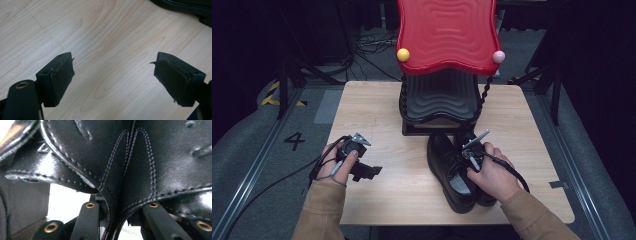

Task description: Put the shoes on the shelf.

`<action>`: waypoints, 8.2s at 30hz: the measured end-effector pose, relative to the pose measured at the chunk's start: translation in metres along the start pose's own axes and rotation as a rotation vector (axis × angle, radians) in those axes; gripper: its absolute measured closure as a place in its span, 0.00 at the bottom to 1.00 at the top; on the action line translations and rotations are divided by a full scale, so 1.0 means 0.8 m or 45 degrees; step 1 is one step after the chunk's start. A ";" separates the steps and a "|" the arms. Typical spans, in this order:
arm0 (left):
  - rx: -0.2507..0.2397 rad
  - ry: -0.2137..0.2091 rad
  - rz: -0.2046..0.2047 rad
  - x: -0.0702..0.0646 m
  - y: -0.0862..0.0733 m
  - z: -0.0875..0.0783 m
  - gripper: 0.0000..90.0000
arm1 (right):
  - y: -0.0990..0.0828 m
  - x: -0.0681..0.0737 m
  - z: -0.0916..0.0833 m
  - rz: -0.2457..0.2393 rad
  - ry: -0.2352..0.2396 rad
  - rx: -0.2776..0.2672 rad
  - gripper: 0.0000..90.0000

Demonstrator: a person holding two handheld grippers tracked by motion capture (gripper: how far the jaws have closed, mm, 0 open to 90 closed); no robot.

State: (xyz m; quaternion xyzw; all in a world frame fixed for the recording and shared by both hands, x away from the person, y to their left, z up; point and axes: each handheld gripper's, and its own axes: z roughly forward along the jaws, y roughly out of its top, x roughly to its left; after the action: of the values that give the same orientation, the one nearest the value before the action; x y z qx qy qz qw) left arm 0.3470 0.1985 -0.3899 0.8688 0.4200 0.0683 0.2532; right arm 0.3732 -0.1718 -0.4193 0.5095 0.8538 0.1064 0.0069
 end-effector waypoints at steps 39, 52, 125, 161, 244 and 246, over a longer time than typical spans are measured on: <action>-0.014 0.004 -0.016 0.006 -0.002 -0.003 0.19 | -0.014 0.011 -0.118 0.042 0.026 0.102 0.92; -0.014 0.003 -0.022 0.008 -0.003 -0.004 0.19 | -0.016 0.006 -0.185 0.038 -0.018 0.056 0.92; -0.048 -0.012 -0.064 0.019 -0.009 -0.012 0.18 | 0.117 0.032 -0.458 0.179 -0.002 -0.306 0.91; -0.079 -0.023 -0.102 0.031 -0.014 -0.016 0.18 | 0.313 0.031 -0.434 0.325 -0.165 -0.651 0.91; -0.047 0.003 -0.077 0.023 -0.010 -0.013 0.18 | 0.137 -0.046 -0.433 0.206 -0.047 -0.845 0.54; -0.047 0.008 -0.084 0.025 -0.012 -0.014 0.19 | 0.126 -0.051 -0.432 0.196 -0.043 -0.845 0.54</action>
State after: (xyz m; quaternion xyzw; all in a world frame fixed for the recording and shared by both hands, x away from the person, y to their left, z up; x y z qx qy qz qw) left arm 0.3495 0.2227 -0.3870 0.8494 0.4480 0.0704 0.2698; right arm 0.4391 -0.2216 -0.0663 0.5440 0.7316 0.3701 0.1783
